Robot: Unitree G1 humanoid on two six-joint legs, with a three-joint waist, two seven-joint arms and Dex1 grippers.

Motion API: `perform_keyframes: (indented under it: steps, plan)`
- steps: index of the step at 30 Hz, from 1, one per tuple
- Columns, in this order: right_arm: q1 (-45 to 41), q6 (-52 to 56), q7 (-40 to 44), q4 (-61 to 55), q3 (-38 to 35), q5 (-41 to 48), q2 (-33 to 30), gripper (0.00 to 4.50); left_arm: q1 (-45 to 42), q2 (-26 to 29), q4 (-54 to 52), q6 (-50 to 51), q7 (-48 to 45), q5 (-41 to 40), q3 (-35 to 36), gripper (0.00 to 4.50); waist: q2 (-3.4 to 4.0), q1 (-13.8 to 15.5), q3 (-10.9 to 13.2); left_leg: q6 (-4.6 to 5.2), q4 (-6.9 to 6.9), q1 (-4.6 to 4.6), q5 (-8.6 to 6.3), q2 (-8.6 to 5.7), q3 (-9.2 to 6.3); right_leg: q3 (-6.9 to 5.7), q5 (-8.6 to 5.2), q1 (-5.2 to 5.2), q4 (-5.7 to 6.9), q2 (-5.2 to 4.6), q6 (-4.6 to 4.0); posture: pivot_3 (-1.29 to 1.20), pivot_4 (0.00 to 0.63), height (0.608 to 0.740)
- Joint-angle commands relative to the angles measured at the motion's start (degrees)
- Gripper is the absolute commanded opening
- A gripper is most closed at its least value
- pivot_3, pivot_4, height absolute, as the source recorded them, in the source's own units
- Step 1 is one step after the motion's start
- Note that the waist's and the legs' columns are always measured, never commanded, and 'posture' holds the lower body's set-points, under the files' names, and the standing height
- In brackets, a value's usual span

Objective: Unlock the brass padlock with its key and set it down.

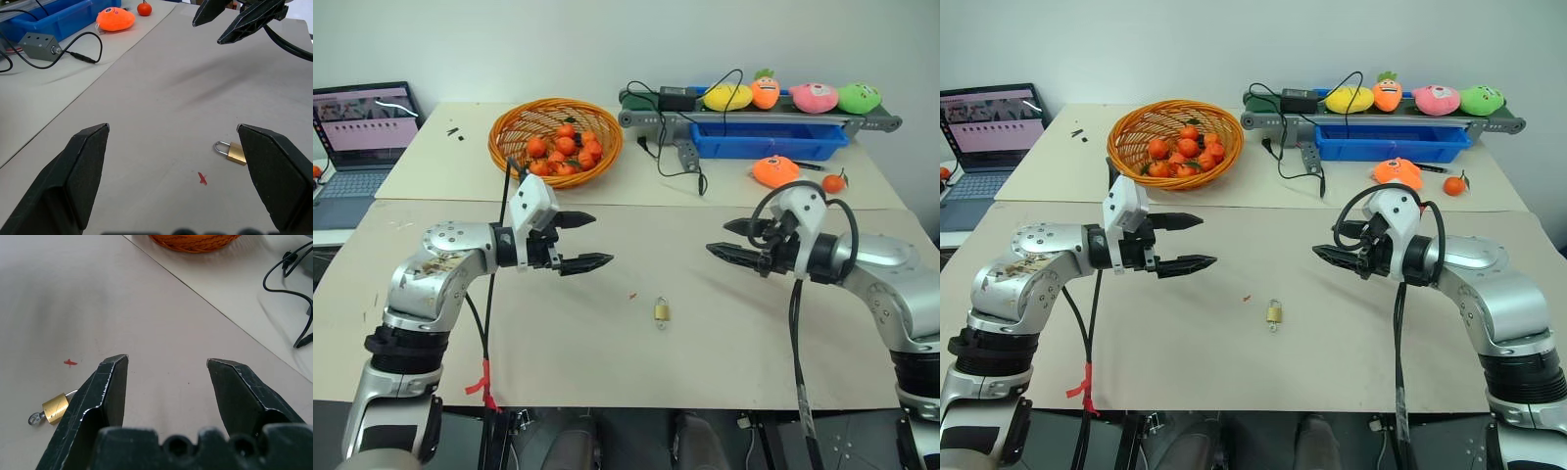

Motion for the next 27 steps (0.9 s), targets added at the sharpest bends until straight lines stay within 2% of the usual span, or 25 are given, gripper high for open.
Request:
perform_keyframes:
  steps: [1, 5, 10, 18, 27]
  plan:
    - [-1.3, 0.3, 1.3, -1.3, -0.1, 0.4, -0.5, 3.1, -1.1, 1.1, 0.3, -4.1, -0.9, 2.3, -1.4, 4.46, 0.0, 0.0, 0.0, 0.0, 0.0, 0.0, 0.0, 0.0, 0.0, 0.0, 0.0, 0.0, 0.0, 0.0, 0.0, 0.0, 0.15, 0.74]
    - [1.0, 7.8, 3.4, -5.9, -2.9, 6.5, -2.7, 3.1, -5.2, -0.2, 8.2, -12.7, -6.4, 6.9, -7.2, 4.46, 0.0, 0.5, 0.0, 0.0, 0.01, 0.0, 0.0, -0.02, 0.04, -0.03, 0.0, 0.02, -0.01, 0.0, -0.01, 0.0, 0.15, 0.74]
    - [4.6, 13.3, 4.4, -11.7, -6.8, 12.3, -5.7, 3.1, -10.7, -3.4, 16.5, -19.3, -10.5, 8.0, -8.8, 4.46, -0.01, 1.2, 0.0, 0.04, 0.02, -0.07, -0.02, -0.02, 0.03, -0.07, 0.01, 0.0, -0.04, -0.01, -0.01, 0.0, 0.15, 0.74]
    - [4.5, 14.4, -0.7, -15.7, -3.5, 9.3, -7.1, 3.1, -13.9, -6.8, 22.1, -24.6, -14.1, 9.2, -9.9, 4.46, -0.02, 0.9, 0.0, 0.19, 0.04, -0.03, -0.11, 0.0, 0.02, -0.05, 0.01, 0.02, -0.01, -0.01, -0.01, 0.0, 0.15, 0.74]
    - [5.6, 14.1, -3.3, -15.9, -5.1, 8.4, -6.9, 3.1, -14.9, -8.8, 25.2, -31.5, -22.4, 11.6, -14.6, 4.46, -0.02, 1.3, 0.0, 0.19, 0.08, -0.07, -0.11, -0.01, 0.03, -0.06, 0.0, 0.02, -0.03, -0.02, -0.01, 0.0, 0.15, 0.74]
